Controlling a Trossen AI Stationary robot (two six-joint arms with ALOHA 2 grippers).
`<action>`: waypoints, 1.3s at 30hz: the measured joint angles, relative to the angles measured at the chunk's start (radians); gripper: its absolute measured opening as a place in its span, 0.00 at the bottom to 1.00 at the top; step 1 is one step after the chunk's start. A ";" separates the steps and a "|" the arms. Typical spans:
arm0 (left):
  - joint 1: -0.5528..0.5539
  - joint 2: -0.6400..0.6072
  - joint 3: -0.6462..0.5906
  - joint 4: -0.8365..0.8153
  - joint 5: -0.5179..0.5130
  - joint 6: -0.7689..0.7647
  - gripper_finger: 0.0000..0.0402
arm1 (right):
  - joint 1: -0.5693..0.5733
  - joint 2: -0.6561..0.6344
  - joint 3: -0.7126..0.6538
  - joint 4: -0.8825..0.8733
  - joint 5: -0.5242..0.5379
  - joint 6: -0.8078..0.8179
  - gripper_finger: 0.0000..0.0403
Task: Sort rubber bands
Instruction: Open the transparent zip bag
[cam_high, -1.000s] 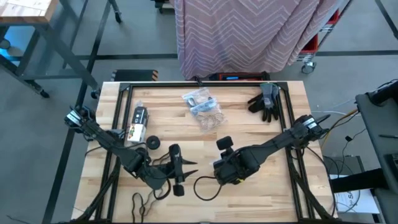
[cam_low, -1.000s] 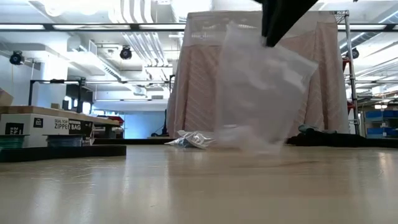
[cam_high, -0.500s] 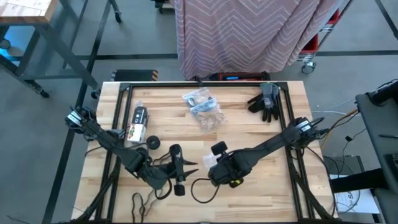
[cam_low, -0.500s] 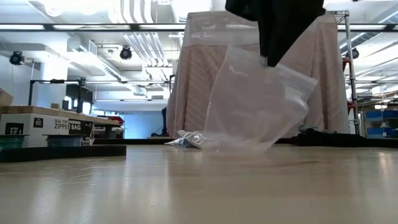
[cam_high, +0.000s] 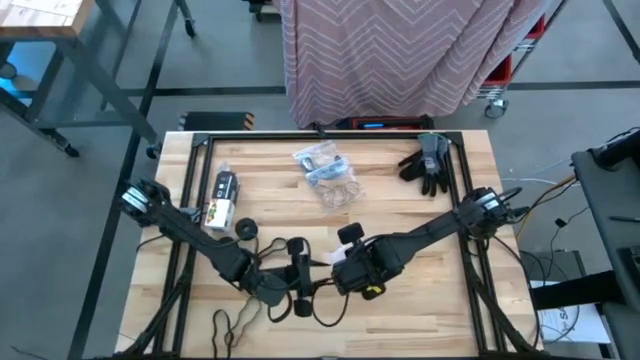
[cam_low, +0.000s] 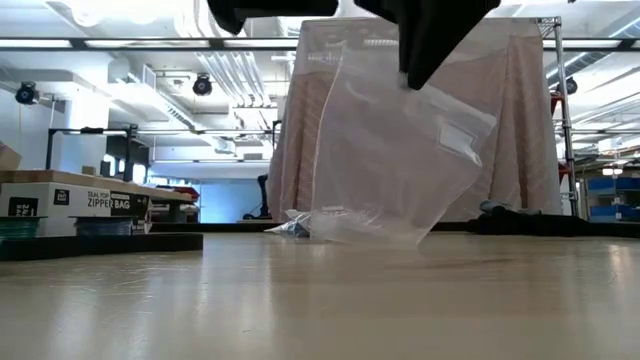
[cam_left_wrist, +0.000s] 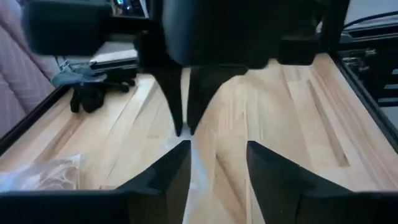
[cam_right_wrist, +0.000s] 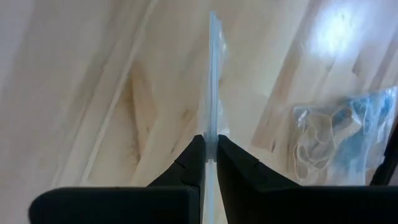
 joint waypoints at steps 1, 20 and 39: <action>0.006 0.006 0.000 0.002 0.000 -0.009 0.36 | -0.003 0.000 -0.001 0.000 0.000 0.015 0.05; 0.075 0.100 0.000 0.072 0.001 -0.079 0.38 | -0.005 0.000 -0.001 0.089 0.000 0.005 0.05; 0.082 0.107 0.000 0.074 0.002 -0.048 0.02 | -0.006 0.000 -0.001 0.112 0.004 0.016 0.05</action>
